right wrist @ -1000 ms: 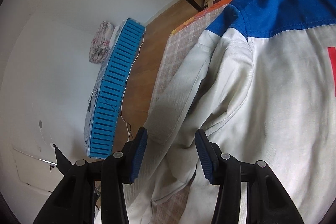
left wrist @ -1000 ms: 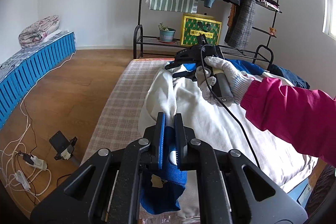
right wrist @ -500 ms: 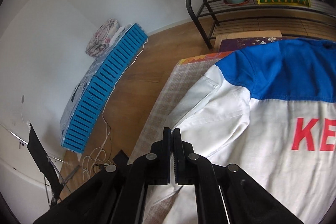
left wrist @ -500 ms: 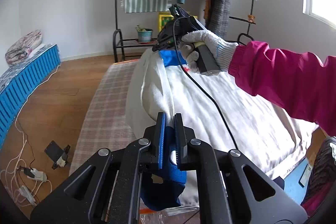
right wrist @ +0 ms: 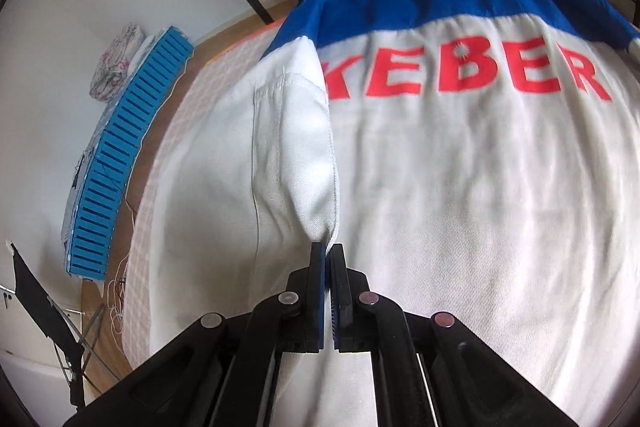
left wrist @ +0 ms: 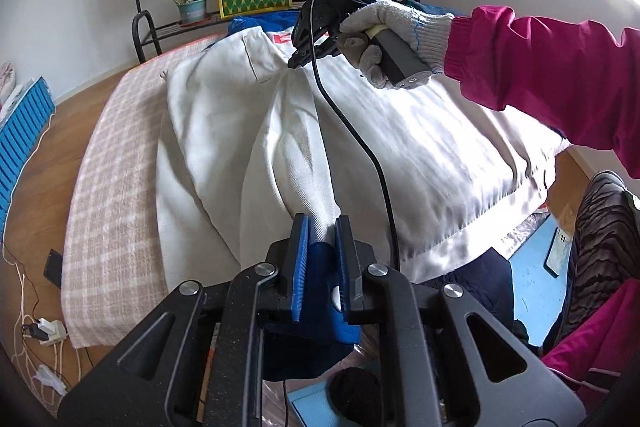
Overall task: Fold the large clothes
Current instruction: 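Fold the sleeve and jacket side over the back with the left tool, then release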
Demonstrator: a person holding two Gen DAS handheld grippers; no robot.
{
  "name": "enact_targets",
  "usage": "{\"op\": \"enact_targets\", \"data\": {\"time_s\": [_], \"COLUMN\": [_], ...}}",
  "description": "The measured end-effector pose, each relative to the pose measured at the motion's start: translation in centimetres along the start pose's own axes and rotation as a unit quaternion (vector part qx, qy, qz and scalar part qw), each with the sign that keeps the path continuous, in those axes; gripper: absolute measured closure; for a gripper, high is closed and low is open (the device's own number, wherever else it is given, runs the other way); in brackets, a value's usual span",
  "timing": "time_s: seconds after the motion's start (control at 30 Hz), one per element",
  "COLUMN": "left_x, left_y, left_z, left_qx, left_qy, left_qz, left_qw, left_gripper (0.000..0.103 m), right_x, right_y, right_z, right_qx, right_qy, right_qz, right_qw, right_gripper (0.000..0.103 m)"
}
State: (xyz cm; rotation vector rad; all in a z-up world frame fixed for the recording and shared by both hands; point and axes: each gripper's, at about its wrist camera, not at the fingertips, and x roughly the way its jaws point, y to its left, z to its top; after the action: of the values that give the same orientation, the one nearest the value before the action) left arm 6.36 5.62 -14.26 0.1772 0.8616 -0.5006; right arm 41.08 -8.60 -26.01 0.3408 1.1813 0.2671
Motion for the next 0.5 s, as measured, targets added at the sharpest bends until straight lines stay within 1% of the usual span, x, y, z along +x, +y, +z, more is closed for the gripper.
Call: {"op": "enact_targets", "data": {"time_s": [0.07, 0.13, 0.17, 0.2, 0.27, 0.33, 0.4, 0.5], "left_x": [-0.7, -2.0, -2.8, -3.6, -4.8, -5.1, -4.3, -1.9], "left_y": [0.4, 1.6, 2.3, 3.0, 4.7, 6.6, 8.1, 9.2], "left_z": [-0.5, -1.0, -1.2, -1.6, -2.2, -2.8, -3.3, -4.3], "left_qx": [-0.018, -0.043, -0.058, -0.074, -0.111, -0.153, -0.189, -0.230], "left_qy": [0.006, 0.003, -0.002, -0.007, -0.017, -0.018, -0.003, 0.022], "left_qz": [-0.015, -0.026, -0.029, -0.032, -0.030, -0.025, -0.023, -0.049], "left_qw": [0.9997, 0.9987, 0.9979, 0.9967, 0.9933, 0.9878, 0.9816, 0.9718], "left_gripper": [0.084, 0.075, 0.069, 0.062, 0.057, 0.057, 0.057, 0.057], "right_x": [0.1, -1.0, -1.9, -2.9, -5.1, -7.2, -8.9, -10.6], "right_y": [0.3, 0.8, 1.0, 1.0, 1.0, 1.0, 1.4, 2.8], "right_z": [-0.3, -0.6, -0.7, -1.0, -1.4, -2.6, -3.5, -4.4], "right_qx": [-0.013, -0.028, -0.037, -0.044, -0.050, -0.059, -0.075, -0.104], "right_qy": [0.007, 0.005, -0.002, -0.011, -0.024, -0.033, -0.040, -0.045], "right_qz": [-0.005, -0.018, -0.021, -0.021, -0.010, 0.001, 0.008, 0.015], "right_qw": [1.000, 0.999, 0.999, 0.999, 0.998, 0.998, 0.996, 0.993], "right_gripper": [0.099, 0.086, 0.074, 0.072, 0.071, 0.071, 0.071, 0.071]}}
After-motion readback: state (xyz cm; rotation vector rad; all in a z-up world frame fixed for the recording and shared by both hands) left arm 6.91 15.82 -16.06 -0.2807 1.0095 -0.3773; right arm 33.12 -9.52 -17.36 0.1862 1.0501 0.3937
